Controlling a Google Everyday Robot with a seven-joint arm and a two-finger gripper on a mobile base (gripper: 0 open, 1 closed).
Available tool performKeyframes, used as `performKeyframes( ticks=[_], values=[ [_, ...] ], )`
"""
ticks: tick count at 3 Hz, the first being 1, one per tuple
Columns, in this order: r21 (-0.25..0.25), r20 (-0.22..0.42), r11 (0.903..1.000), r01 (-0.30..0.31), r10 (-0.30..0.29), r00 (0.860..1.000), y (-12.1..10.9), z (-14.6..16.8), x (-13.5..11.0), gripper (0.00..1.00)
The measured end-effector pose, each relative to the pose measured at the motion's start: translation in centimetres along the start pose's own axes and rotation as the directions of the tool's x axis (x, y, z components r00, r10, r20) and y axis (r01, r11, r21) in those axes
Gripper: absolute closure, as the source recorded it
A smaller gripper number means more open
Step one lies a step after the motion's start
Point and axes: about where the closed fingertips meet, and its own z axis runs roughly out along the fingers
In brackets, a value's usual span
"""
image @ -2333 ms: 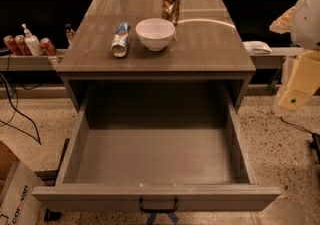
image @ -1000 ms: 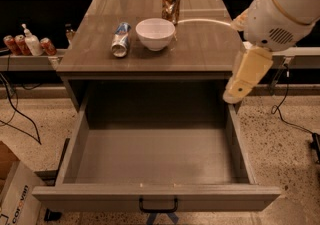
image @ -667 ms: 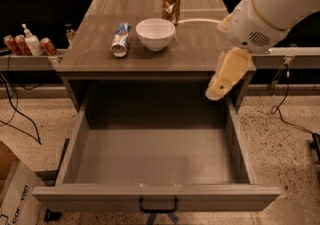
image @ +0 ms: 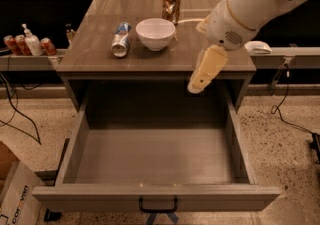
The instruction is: Place redbull can into top drawer
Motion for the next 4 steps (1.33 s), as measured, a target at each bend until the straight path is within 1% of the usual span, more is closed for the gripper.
performKeyframes(
  ticks=[1,2,3,4],
  values=[
    [-0.006,0.003,1.0000,0.004,-0.004,1.000,-0.2,0.1,-0.1,0.00],
    [-0.011,0.010,0.9997,-0.022,0.022,1.000,-0.3,2.4,-0.8,0.00],
    [-0.030,0.041,0.9987,-0.040,0.041,0.998,-0.6,5.7,-1.9,0.00],
    [-0.048,0.091,0.9968,-0.064,0.069,0.993,-1.2,9.5,-3.2,0.00]
  ],
)
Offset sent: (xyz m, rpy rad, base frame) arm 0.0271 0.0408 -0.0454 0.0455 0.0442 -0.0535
